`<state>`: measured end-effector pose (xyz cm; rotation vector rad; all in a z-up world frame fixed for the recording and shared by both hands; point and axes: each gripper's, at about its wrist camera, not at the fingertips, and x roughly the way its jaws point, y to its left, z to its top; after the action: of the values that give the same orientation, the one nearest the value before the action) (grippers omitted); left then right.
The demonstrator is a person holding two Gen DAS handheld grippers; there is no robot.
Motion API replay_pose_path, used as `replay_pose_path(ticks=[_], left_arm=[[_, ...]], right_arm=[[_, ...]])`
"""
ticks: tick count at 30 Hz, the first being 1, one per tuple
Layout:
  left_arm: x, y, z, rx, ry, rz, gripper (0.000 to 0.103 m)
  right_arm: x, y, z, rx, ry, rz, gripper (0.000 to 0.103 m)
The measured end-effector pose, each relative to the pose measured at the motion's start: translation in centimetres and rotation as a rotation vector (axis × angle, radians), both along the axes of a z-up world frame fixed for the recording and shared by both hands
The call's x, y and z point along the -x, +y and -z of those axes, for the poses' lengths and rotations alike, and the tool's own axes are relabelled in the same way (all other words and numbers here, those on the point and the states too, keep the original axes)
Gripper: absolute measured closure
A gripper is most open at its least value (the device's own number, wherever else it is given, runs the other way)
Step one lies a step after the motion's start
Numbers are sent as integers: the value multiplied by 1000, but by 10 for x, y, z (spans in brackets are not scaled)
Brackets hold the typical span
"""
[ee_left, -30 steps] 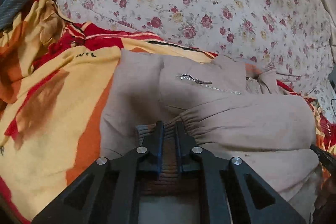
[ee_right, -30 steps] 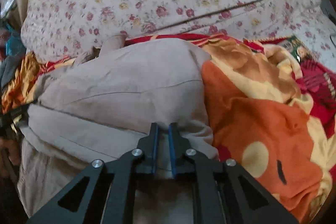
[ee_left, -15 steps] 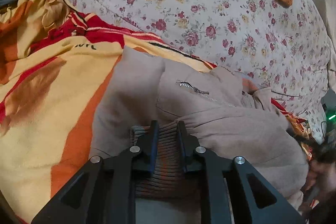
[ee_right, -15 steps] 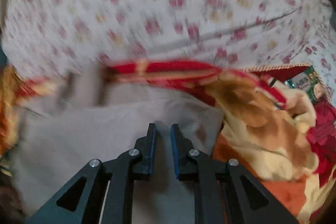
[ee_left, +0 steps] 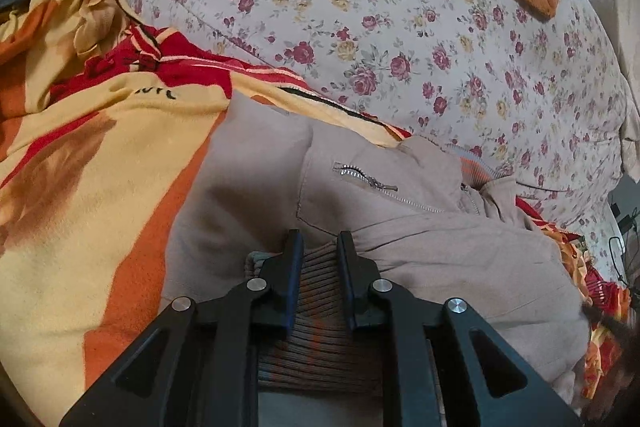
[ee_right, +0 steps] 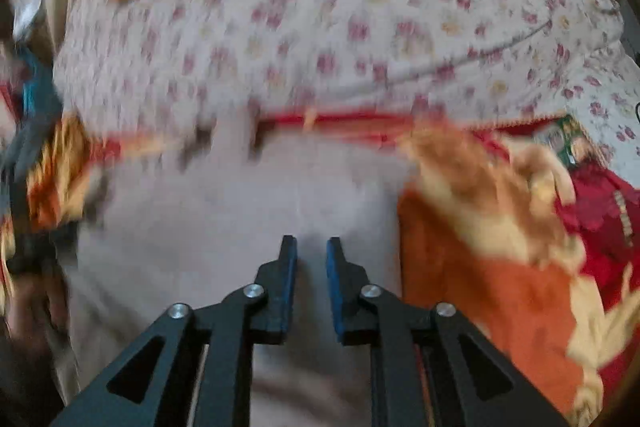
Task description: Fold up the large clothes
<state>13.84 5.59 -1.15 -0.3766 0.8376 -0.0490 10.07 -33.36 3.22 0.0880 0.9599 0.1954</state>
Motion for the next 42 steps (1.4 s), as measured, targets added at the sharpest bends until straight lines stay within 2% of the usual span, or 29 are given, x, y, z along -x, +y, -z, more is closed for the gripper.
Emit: replay_pose_path(ticks=[1, 2, 5, 7, 8, 10, 11, 12, 14, 18, 21, 24, 25, 28, 32, 34, 36, 37, 39, 42], left_arm=[[1, 0, 0, 9, -5, 10, 91], [2, 1, -1, 24, -12, 19, 90], [16, 6, -13, 49, -37, 46, 88], [28, 7, -24, 53, -65, 60, 87], [39, 8, -34, 56, -103, 77, 82], [59, 8, -50, 42, -157, 100, 73], [67, 8, -55, 43, -170, 108, 68], [79, 8, -62, 47, -181, 121, 65], [98, 9, -74, 47, -207, 150, 64], [147, 11, -82, -20, -278, 209, 64], [194, 19, -67, -41, -217, 216, 64], [240, 32, -61, -27, -166, 216, 64], [253, 36, -61, -34, -156, 221, 64], [286, 43, -53, -60, -100, 232, 64], [329, 41, -21, -129, 12, 273, 64], [338, 33, -6, -112, 47, 293, 64], [340, 26, 3, -60, 67, 326, 64], [340, 19, 8, -40, 74, 348, 64], [336, 6, 18, -14, 88, 383, 64], [322, -10, 37, 24, 150, 422, 64]], right_arm=[[3, 0, 14, 41, 66, -7, 84], [10, -7, 18, 22, 70, -11, 85], [34, -25, -23, -38, 1, 102, 86], [67, -34, -58, -64, -74, 92, 84], [86, -38, -72, -48, -92, 79, 78], [134, -45, -91, -14, -115, 25, 60], [153, -49, -94, -7, -119, 5, 43], [175, -52, -92, 3, -117, -14, 35], [214, -58, -81, 0, -99, -19, 35], [290, -73, -30, -66, -28, -21, 34], [326, -71, 13, -116, 33, -36, 34], [330, -66, 34, -177, 74, -37, 35], [328, -62, 35, -164, 50, -40, 35], [311, -51, 48, -105, 112, -38, 35], [298, -36, 60, -69, 170, -65, 35], [299, -30, 60, -41, 177, -65, 41], [303, -25, 58, -14, 177, -69, 61], [306, -24, 56, -19, 180, -76, 66], [313, -22, 52, -21, 180, -91, 83], [329, -24, 44, -47, 159, -112, 87]])
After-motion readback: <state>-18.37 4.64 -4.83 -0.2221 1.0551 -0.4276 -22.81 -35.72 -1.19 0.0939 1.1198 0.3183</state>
